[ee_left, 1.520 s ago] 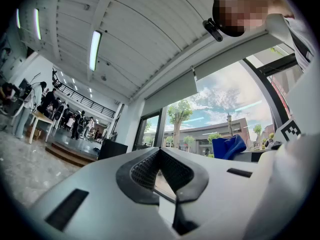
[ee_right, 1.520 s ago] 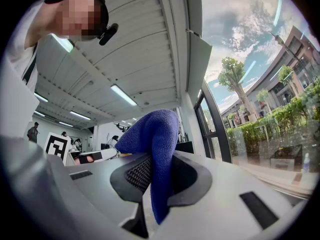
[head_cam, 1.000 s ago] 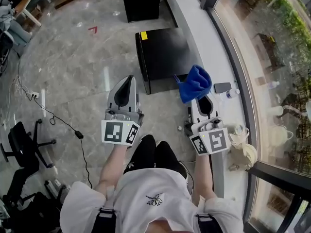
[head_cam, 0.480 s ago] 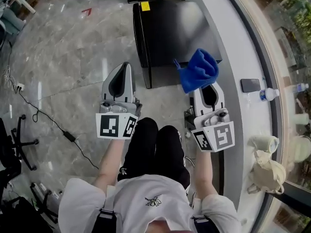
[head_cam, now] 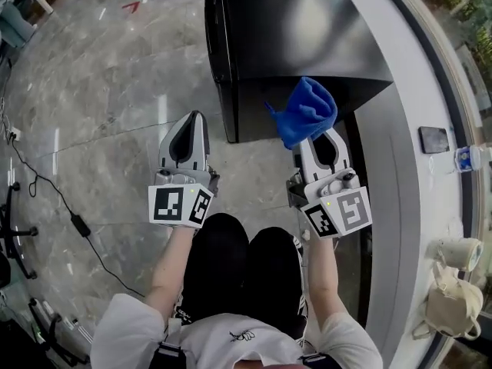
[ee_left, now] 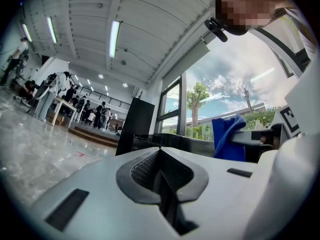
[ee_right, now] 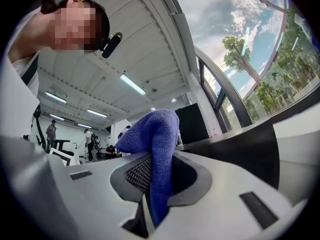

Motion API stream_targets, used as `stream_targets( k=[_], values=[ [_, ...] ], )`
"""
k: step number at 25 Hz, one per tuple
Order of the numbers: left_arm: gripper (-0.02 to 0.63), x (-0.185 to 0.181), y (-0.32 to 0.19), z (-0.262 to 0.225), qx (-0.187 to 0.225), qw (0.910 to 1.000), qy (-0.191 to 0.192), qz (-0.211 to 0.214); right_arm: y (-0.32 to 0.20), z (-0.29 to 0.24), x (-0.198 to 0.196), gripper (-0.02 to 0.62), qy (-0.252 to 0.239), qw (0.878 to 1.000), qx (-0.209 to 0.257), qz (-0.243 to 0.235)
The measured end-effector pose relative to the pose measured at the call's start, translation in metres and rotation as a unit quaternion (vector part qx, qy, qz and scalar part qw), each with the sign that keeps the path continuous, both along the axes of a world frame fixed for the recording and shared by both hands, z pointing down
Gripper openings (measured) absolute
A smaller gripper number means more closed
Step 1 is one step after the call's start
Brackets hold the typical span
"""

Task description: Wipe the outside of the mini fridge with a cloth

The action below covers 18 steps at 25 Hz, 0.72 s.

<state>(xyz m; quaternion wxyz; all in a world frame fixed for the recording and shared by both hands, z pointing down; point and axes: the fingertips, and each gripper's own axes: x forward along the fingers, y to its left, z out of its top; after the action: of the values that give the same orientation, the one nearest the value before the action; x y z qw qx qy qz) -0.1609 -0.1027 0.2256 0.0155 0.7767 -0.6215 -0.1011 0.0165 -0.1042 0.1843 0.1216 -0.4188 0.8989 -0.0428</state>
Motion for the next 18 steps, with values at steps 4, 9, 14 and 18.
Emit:
stream_targets(
  k=[4,9,14,18],
  values=[
    [0.005,0.013,-0.001,0.015,-0.006,0.9998,-0.009,0.017,-0.007,0.027,0.002,0.081,0.011,1.000,-0.010,-0.006],
    [0.005,0.042,-0.016,0.043,0.018,0.9995,-0.006,0.025,-0.010,0.053,0.012,0.081,-0.005,0.999,0.027,-0.032],
    [0.005,0.052,-0.018,0.062,0.028,0.9989,-0.011,0.036,-0.013,0.068,0.010,0.081,-0.021,0.997,0.049,-0.053],
    [0.005,0.042,-0.013,0.074,0.032,0.9989,-0.002,0.036,-0.004,0.064,-0.017,0.080,-0.023,0.994,0.073,-0.076]
  ],
)
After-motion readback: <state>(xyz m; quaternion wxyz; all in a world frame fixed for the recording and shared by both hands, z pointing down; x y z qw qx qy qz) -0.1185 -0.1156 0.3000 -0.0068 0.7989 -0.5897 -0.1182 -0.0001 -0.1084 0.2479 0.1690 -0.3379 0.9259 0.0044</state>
